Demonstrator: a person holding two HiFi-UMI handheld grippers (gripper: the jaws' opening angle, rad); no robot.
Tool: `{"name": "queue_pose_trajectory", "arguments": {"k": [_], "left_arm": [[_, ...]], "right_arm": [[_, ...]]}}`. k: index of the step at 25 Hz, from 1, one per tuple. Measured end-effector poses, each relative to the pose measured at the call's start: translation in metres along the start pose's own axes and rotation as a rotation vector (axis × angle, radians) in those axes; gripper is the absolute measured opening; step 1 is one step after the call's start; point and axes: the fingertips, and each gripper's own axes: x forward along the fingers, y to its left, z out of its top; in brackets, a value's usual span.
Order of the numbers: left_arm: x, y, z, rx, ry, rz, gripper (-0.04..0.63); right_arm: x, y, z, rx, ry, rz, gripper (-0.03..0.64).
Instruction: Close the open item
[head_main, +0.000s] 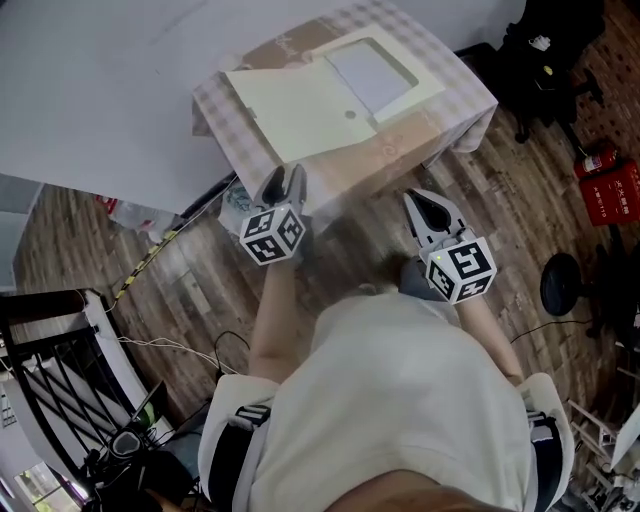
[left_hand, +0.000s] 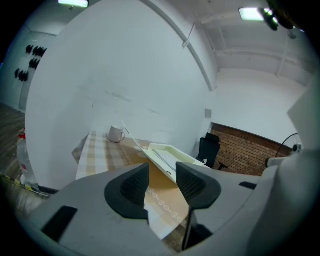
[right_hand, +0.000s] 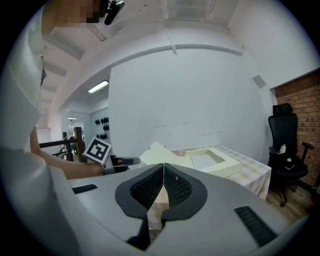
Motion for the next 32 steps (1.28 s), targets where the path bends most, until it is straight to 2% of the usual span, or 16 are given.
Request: {"name": "queue_pose_trajectory", "arguments": {"k": [6, 11, 15, 21, 27, 32], "left_arm": [[0.016, 0.005, 0.007, -0.018, -0.028, 0.055, 0.15], [0.026, 0.006, 0.009, -0.063, -0.077, 0.149, 0.086], [0.032, 0.001, 0.018, -0.118, -0.116, 0.24, 0.069], [0.046, -0.029, 0.043, -0.138, -0.207, 0.34, 0.044], [0.071, -0.065, 0.074, -0.128, -0.284, 0.378, 0.028], [0.092, -0.091, 0.086, -0.116, -0.307, 0.388, 0.025]], "right_arm": [[0.012, -0.021, -0.002, -0.002, 0.01, 0.034, 0.0], [0.036, -0.051, 0.003, -0.019, 0.016, 0.12, 0.0], [0.06, -0.088, 0.023, -0.047, 0.029, 0.2, 0.0], [0.091, -0.148, 0.049, -0.083, 0.039, 0.301, 0.0], [0.122, -0.187, 0.058, -0.074, 0.05, 0.387, 0.0], [0.14, -0.206, 0.063, -0.073, 0.047, 0.457, 0.0]]}}
